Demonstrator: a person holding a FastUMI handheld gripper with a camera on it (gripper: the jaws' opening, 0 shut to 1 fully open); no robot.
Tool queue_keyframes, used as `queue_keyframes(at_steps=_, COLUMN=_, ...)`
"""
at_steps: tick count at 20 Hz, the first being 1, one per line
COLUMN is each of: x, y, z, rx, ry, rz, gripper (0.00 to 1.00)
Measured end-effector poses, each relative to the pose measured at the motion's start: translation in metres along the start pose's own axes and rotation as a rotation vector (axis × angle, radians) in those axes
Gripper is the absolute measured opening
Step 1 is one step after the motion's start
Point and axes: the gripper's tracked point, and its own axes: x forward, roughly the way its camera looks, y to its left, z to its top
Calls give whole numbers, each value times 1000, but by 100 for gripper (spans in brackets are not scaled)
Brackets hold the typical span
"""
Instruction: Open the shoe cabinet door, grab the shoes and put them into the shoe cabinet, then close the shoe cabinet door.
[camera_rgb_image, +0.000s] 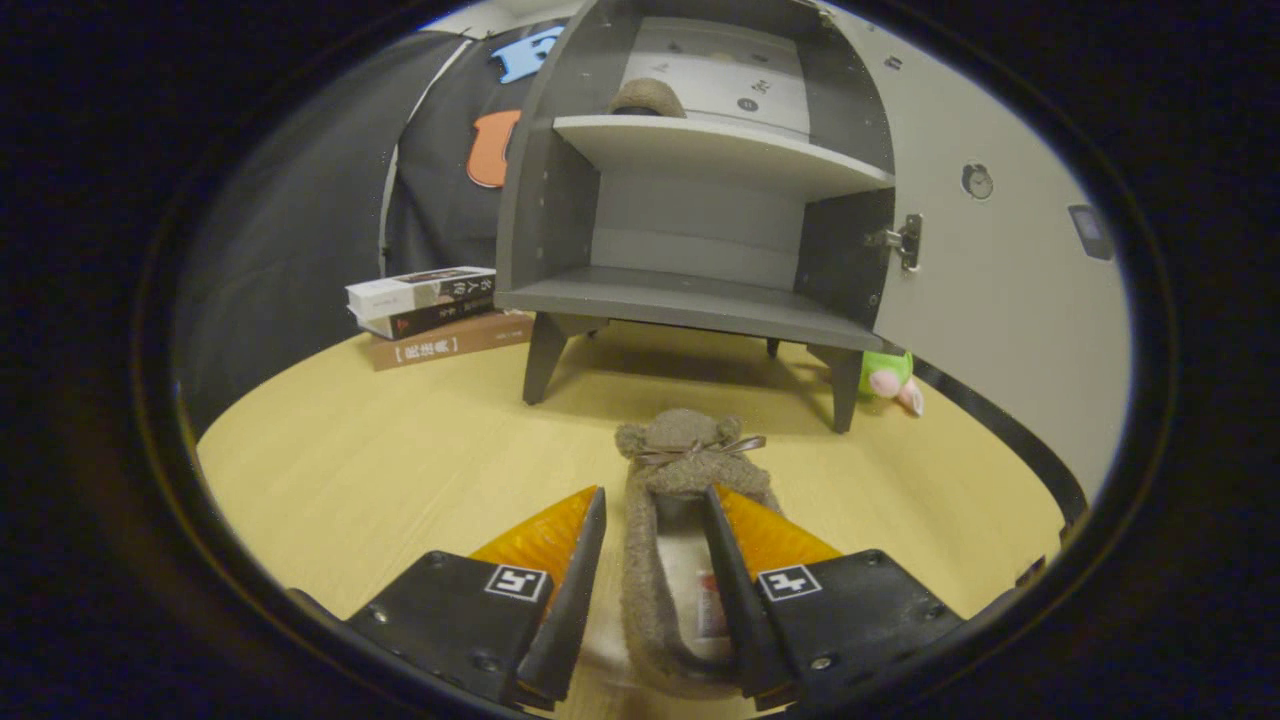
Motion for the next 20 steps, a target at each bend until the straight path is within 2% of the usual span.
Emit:
queue_keyframes(at_steps=4, x=11, y=5, z=-9, rx=58, ry=80, rz=69, gripper=40)
queue_keyframes(at_steps=6, x=12, y=15, z=-20, rx=107, ry=154, rz=113, gripper=34)
queue_keyframes(at_steps=8, x=17, y=11, z=-14, rx=106, ry=109, rz=111, gripper=30)
queue_keyframes(at_steps=10, x=15, y=14, z=-9, rx=138, ry=73, rz=133, gripper=19)
queue_keyframes(at_steps=13, x=-2, y=8, z=3, rx=109, ry=-17, rz=118, gripper=13)
queue_keyframes(at_steps=17, x=-31, y=12, z=18, rx=86, ry=-72, rz=145, gripper=13)
queue_keyframes(at_steps=20, x=-60, y=10, z=46, rx=41, ry=-146, rz=128, gripper=13)
